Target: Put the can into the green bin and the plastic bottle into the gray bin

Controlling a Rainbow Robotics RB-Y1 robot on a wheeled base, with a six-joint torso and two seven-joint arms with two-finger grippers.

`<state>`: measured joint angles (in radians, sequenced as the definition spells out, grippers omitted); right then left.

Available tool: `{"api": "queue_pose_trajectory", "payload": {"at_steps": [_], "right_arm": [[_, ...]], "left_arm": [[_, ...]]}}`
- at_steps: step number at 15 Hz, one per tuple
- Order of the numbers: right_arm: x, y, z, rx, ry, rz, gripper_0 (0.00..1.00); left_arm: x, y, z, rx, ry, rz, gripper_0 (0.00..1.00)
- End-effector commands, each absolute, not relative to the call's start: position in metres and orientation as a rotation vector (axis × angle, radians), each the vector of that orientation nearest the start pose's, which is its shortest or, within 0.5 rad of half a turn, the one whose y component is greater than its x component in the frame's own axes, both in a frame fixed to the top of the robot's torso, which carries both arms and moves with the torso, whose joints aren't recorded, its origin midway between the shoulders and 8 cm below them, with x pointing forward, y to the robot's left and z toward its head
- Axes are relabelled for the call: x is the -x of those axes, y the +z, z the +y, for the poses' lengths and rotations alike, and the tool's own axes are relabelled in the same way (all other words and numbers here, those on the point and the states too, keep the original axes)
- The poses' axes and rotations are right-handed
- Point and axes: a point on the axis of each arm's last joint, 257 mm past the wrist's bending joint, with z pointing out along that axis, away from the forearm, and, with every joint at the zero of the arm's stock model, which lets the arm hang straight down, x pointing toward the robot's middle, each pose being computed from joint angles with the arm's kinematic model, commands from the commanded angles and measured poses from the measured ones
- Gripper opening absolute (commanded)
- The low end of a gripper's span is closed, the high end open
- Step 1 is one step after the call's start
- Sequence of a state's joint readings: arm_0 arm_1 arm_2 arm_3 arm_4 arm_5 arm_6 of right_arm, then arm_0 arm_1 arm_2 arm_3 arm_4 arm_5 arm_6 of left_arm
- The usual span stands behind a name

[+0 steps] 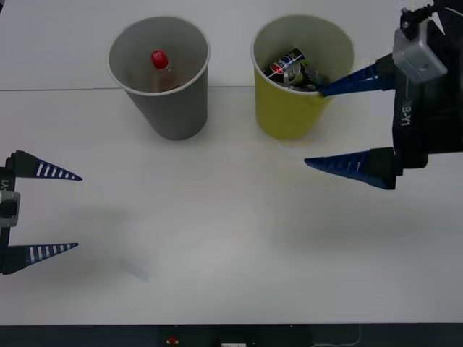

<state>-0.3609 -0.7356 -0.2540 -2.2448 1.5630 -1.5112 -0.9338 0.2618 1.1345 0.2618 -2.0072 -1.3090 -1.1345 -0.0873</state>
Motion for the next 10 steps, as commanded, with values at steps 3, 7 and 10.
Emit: {"api": "queue_pose_trajectory", "payload": {"at_steps": [3,7,10], "right_arm": [[-0.334,-0.051,-0.17,1.5,0.405,1.557,1.0],[-0.326,-0.074,-0.199,1.547,0.348,1.567,1.0],[-0.323,-0.088,-0.214,1.569,0.334,1.568,1.0]], "left_arm": [[-0.341,-0.167,0.286,-1.762,-0.118,1.444,1.0],[-0.341,-0.167,0.286,-1.762,-0.118,1.444,1.0],[-0.341,-0.167,0.286,-1.762,-0.118,1.444,1.0]]}}
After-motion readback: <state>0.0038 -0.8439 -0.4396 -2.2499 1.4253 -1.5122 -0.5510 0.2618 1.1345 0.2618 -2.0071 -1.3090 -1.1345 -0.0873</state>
